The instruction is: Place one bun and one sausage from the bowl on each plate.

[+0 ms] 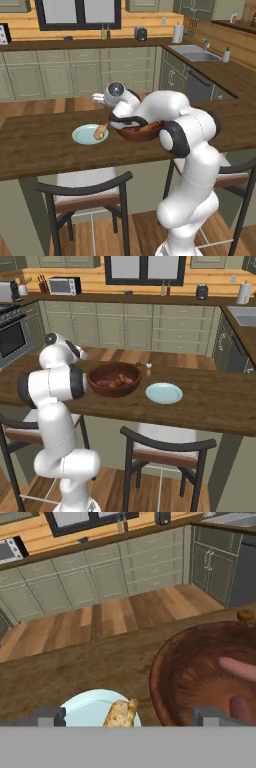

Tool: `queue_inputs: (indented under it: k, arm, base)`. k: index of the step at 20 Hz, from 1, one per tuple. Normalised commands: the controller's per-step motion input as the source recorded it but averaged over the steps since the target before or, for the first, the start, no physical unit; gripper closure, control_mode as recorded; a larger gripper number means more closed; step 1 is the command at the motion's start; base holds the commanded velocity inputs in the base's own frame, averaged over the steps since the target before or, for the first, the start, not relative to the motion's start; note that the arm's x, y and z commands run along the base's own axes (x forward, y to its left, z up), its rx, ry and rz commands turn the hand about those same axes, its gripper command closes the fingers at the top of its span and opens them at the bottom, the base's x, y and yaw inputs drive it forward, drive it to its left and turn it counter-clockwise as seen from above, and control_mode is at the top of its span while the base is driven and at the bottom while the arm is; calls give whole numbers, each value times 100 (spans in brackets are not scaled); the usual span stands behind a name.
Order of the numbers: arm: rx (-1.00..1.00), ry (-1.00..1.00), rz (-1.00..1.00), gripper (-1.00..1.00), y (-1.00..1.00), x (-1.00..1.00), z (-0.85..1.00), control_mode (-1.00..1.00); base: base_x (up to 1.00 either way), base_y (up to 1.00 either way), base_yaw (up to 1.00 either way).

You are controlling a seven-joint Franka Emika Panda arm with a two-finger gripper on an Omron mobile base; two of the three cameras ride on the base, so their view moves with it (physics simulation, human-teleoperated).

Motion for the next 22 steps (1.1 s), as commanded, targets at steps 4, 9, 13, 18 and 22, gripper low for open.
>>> queue_inputs:
  k: [4, 9, 13, 18, 22]
  arm:
    - [2, 49, -21, -100, -56, -2, 79, -100]
    - [3, 38, -21, -100, -63, -8, 13, -100]
    - [10, 15, -30, -100, -74, -30, 0, -100]
    - [16, 16, -32, -100, -73, -74, -9, -100]
    - [13, 7, -21, -100, -21, -56, -47, -100]
  base:
    - [0, 0, 0]
    - [0, 0, 0]
    - [0, 0, 0]
    - [0, 0, 0]
    - [0, 0, 0]
